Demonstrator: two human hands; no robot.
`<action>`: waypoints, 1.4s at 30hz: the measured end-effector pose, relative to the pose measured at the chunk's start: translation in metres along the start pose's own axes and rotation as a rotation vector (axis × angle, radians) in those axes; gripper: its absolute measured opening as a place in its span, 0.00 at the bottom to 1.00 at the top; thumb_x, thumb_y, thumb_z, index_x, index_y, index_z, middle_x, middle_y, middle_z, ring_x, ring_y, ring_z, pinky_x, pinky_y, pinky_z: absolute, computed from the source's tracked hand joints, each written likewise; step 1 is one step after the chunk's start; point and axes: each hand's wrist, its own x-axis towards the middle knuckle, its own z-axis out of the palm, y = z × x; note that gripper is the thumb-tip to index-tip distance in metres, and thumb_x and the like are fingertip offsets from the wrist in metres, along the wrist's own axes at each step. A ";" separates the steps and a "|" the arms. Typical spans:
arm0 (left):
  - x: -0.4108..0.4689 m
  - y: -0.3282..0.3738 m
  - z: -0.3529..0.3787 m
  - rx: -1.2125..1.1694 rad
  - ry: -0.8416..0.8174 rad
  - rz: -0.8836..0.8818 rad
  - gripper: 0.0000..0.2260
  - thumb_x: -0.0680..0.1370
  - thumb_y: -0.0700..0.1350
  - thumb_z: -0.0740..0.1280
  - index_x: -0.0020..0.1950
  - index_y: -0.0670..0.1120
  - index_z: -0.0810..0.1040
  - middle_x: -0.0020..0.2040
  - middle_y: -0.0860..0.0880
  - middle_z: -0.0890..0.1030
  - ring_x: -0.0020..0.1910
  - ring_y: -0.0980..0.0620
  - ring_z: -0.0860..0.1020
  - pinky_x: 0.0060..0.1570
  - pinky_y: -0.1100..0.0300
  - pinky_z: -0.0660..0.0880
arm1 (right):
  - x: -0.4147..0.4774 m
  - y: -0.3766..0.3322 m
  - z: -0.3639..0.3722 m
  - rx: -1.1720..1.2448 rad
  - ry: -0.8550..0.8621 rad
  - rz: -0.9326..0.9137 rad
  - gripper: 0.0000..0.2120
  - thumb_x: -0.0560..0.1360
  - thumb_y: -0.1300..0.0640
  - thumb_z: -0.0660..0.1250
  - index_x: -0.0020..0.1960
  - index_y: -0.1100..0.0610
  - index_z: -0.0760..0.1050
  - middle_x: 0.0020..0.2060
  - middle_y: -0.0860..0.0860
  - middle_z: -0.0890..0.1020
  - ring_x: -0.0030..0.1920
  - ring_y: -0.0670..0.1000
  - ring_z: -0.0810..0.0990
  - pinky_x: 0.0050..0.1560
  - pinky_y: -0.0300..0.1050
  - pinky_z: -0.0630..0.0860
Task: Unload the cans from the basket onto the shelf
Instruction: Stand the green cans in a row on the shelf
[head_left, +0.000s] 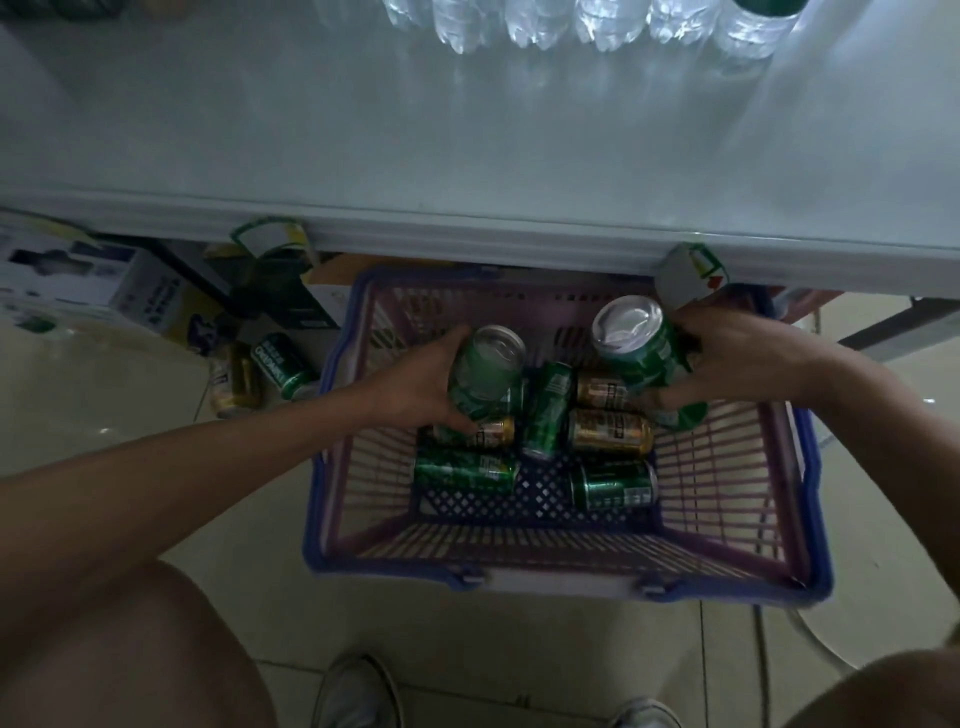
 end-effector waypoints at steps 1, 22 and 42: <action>-0.001 0.002 -0.006 -0.013 0.005 0.012 0.53 0.62 0.51 0.84 0.78 0.50 0.57 0.74 0.55 0.67 0.70 0.60 0.67 0.70 0.64 0.67 | -0.003 -0.002 -0.003 -0.010 0.006 0.008 0.24 0.64 0.38 0.78 0.55 0.41 0.72 0.48 0.36 0.80 0.46 0.38 0.78 0.46 0.36 0.74; -0.030 0.104 -0.100 -0.088 -0.008 0.233 0.41 0.60 0.49 0.86 0.68 0.62 0.70 0.61 0.68 0.78 0.61 0.70 0.76 0.54 0.78 0.72 | -0.045 -0.064 -0.080 0.457 0.084 -0.404 0.25 0.64 0.36 0.79 0.58 0.40 0.81 0.55 0.43 0.86 0.56 0.44 0.85 0.54 0.34 0.80; 0.012 0.114 -0.206 -0.383 0.454 0.330 0.39 0.58 0.39 0.85 0.66 0.46 0.75 0.58 0.51 0.84 0.61 0.53 0.81 0.59 0.52 0.80 | 0.015 -0.104 -0.120 0.610 0.372 -0.368 0.29 0.60 0.46 0.78 0.59 0.50 0.79 0.53 0.45 0.87 0.52 0.48 0.87 0.44 0.44 0.85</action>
